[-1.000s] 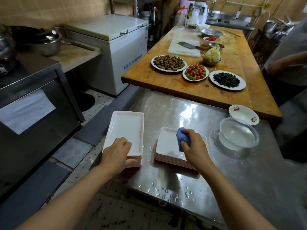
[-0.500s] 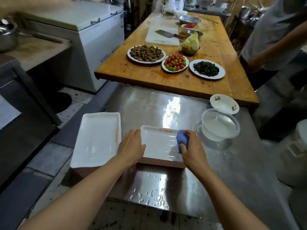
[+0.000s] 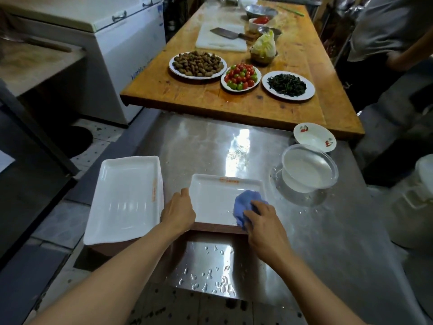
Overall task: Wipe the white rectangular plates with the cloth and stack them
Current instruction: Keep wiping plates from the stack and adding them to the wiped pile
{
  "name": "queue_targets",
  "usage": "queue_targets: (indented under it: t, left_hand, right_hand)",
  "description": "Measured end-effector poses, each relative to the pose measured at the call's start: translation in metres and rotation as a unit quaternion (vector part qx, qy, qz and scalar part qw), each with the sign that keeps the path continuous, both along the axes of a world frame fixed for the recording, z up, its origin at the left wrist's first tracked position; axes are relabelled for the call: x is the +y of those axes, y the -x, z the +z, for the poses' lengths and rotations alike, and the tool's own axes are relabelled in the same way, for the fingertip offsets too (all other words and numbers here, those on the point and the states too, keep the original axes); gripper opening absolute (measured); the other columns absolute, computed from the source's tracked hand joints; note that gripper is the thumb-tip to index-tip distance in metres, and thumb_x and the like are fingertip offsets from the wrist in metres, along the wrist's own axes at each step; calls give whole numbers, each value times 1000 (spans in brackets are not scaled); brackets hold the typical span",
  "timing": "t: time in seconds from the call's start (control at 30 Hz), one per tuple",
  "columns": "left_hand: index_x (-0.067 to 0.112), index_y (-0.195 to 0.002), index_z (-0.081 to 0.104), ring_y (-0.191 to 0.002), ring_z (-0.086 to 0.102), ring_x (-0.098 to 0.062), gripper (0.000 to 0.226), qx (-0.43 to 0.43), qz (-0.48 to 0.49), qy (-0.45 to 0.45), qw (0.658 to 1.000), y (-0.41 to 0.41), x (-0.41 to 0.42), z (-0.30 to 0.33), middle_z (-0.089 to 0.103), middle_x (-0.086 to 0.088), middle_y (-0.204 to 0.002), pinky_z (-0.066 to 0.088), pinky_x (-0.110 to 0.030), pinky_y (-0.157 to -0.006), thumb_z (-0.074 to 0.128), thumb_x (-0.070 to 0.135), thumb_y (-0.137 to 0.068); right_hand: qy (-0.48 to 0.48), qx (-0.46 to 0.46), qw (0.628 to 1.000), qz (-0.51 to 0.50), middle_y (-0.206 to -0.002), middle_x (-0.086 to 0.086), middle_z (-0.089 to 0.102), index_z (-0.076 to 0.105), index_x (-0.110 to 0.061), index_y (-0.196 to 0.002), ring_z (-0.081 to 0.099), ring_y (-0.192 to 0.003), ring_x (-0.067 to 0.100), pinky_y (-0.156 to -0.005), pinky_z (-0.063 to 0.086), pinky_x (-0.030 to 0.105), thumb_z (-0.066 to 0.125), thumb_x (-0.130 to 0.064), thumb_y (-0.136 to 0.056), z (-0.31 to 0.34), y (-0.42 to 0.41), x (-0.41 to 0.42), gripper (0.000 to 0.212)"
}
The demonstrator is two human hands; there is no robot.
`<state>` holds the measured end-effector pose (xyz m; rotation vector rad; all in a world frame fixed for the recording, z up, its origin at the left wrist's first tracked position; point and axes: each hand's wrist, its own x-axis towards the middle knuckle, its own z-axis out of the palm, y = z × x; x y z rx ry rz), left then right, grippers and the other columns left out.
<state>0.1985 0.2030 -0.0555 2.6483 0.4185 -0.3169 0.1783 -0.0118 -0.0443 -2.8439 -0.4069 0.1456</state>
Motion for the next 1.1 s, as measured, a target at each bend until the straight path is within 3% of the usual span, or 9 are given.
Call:
queue_targets:
  t: [0.2, 0.43, 0.57, 0.63, 0.67, 0.77, 0.9, 1.0, 1.1]
  left_hand:
    - [15, -129, 35, -99, 56, -32, 37, -7, 7, -4, 1000, 1, -1, -5, 51, -10, -119, 39, -36, -69, 43, 12, -93]
    - [15, -126, 36, -94, 56, -35, 35, -17, 15, 12, 1000, 4, -2, -10, 43, -10, -123, 40, -36, -68, 41, 7, -92]
    - [17, -129, 34, -95, 55, -34, 37, -24, 31, 30, 999, 4, -2, -15, 42, -10, -125, 41, -36, -70, 41, 9, -94]
    - [19, -134, 33, -100, 55, -32, 41, -30, 33, 38, 998, 4, -1, -16, 42, -10, -127, 46, -38, -78, 43, 12, -95]
    - [19, -137, 32, -102, 54, -31, 43, -33, 34, 42, 998, 5, -1, -17, 42, -10, -128, 46, -38, -82, 44, 14, -96]
    - [21, -140, 31, -103, 54, -31, 46, -43, 38, 49, 997, 6, -1, -18, 41, -10, -127, 46, -38, -84, 45, 17, -96]
    - [21, -137, 36, -102, 54, -30, 43, -63, 43, 77, 994, 6, 0, -20, 44, -10, -123, 41, -33, -79, 46, 16, -96]
    - [27, -136, 42, -101, 54, -28, 45, -83, 53, 151, 984, 7, 4, -22, 49, -10, -119, 44, -34, -83, 43, 11, -95]
    - [29, -134, 46, -99, 56, -27, 41, -87, 69, 207, 972, 8, 6, -23, 54, -11, -116, 46, -37, -89, 34, 15, -98]
  right_hand:
    - [69, -23, 996, -43, -136, 2, 43, 55, -10, -123, 43, -119, 20, -92, 36, 24, 44, -10, -92, -4, -26, 2, 33]
    - [-1, -25, 994, -107, -119, 13, 52, 55, -5, -115, 53, -108, 29, -81, 41, 33, 41, -11, -94, -1, -73, 23, 26]
    - [-10, -49, 999, -11, -118, 5, 46, 53, -12, -113, 48, -107, 19, -84, 43, 34, 44, -14, -93, -15, -71, 49, 22]
    - [-39, -51, 998, 19, -99, -7, 52, 52, -19, -100, 54, -86, 3, -74, 48, 34, 40, -17, -95, -18, -74, 67, 14]
    - [-42, -66, 997, 24, -93, -7, 53, 52, -19, -96, 56, -79, 6, -68, 48, 35, 38, -17, -95, -18, -75, 74, 13]
    - [-48, -58, 994, 75, -114, 4, 49, 58, -7, -102, 52, -95, 23, -70, 47, 36, 44, -13, -94, -18, -80, 95, 17]
    - [-67, -50, 992, 95, -128, 6, 46, 61, -7, -109, 43, -112, 24, -72, 33, 25, 50, -10, -89, -21, -80, 105, 23]
    - [-101, -24, 985, 135, -128, 8, 51, 61, -6, -111, 43, -114, 31, -88, 39, 34, 55, -6, -85, -20, -73, 101, 27]
    - [-123, -4, 979, 163, -119, 7, 58, 63, -7, -106, 48, -108, 31, -90, 38, 37, 57, -6, -83, -19, -61, 95, 24]
